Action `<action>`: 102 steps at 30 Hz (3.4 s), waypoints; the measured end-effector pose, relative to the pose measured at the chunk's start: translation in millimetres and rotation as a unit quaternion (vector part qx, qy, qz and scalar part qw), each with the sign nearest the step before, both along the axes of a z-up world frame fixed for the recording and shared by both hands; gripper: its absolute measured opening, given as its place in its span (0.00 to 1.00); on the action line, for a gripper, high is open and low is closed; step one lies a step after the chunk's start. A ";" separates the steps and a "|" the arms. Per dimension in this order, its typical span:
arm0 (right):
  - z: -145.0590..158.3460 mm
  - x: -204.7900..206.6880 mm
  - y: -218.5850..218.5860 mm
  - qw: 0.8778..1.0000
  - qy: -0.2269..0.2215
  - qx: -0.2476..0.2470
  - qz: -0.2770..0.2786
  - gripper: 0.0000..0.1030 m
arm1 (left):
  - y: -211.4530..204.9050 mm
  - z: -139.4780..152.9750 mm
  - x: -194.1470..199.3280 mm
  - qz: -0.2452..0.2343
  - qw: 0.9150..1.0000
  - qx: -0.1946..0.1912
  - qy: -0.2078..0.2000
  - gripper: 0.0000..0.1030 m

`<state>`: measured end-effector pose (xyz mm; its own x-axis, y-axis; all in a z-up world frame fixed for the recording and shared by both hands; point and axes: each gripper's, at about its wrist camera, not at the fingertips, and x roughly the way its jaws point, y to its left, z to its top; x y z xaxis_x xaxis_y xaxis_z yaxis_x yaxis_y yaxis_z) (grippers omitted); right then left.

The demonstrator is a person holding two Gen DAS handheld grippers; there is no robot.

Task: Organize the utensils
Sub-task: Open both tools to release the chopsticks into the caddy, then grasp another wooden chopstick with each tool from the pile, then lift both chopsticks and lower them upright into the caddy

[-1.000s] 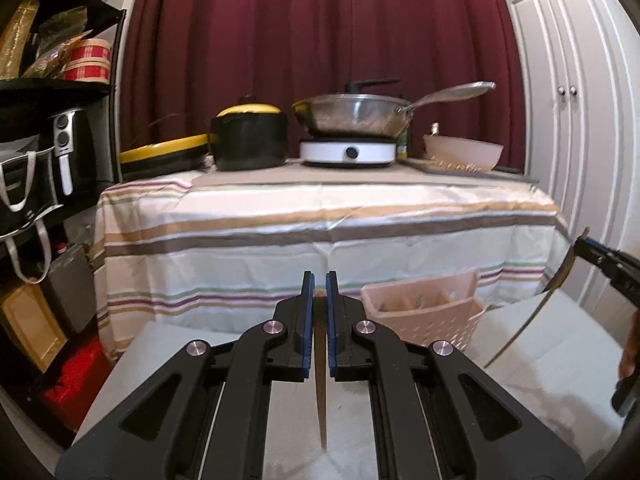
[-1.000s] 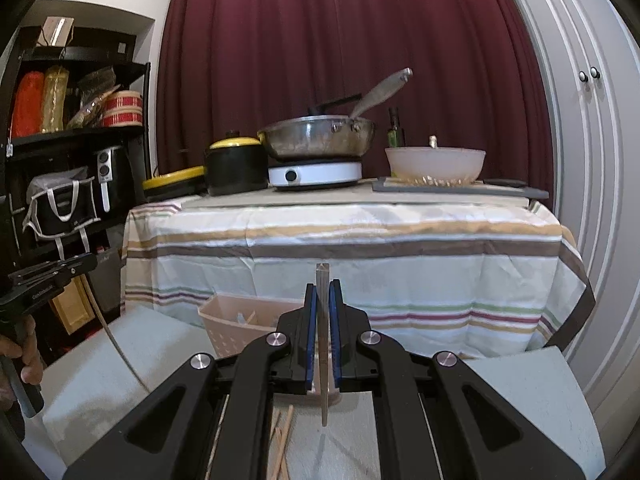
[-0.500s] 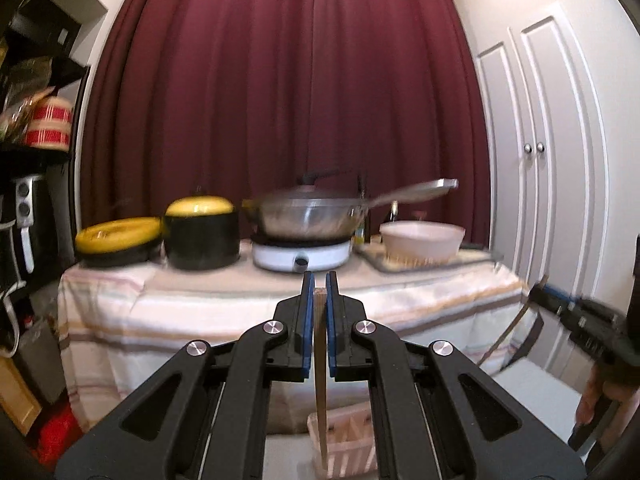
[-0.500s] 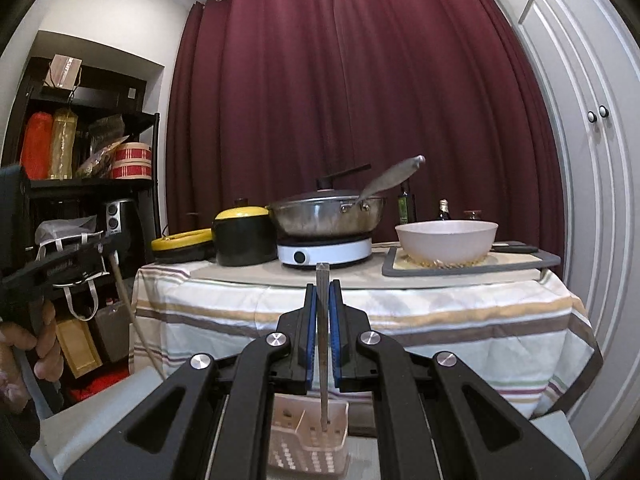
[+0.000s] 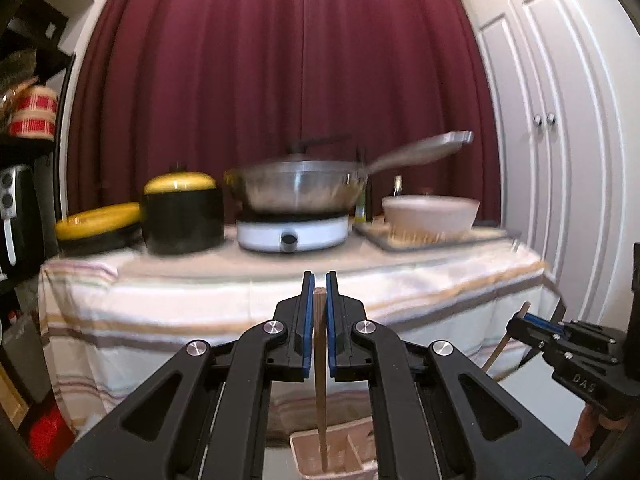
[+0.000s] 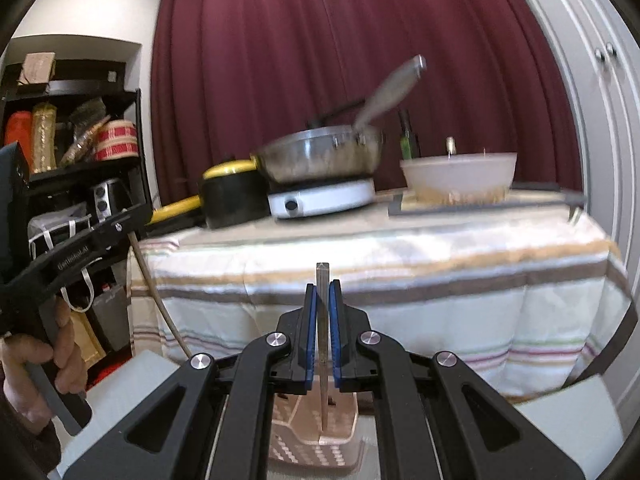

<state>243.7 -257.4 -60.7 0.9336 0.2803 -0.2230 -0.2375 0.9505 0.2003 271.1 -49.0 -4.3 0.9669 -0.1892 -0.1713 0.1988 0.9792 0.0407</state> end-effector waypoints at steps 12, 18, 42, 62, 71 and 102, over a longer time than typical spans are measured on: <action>-21.4 -6.1 11.0 0.999 0.026 -0.028 -0.010 0.49 | 3.9 -44.8 -0.3 0.014 0.999 0.015 0.048 0.63; -11.9 -40.4 6.5 0.999 0.006 -0.043 -0.024 0.54 | 15.8 -46.7 -34.7 0.025 0.998 0.006 0.050 0.68; -135.1 -187.0 9.2 0.990 0.073 -0.115 -0.040 0.46 | 48.0 -168.3 -178.5 0.074 0.984 0.021 0.159 0.68; -208.2 -210.3 9.4 0.981 0.166 -0.104 -0.011 0.13 | 41.0 -235.3 -218.2 0.077 0.970 0.040 0.227 0.63; -209.5 -213.5 6.9 0.981 0.163 -0.101 -0.031 0.07 | 36.5 -249.6 -224.0 0.068 0.967 0.040 0.244 0.61; -203.4 -218.4 8.3 0.983 0.151 -0.096 -0.033 0.07 | 33.2 -258.3 -230.2 0.037 0.975 0.049 0.214 0.06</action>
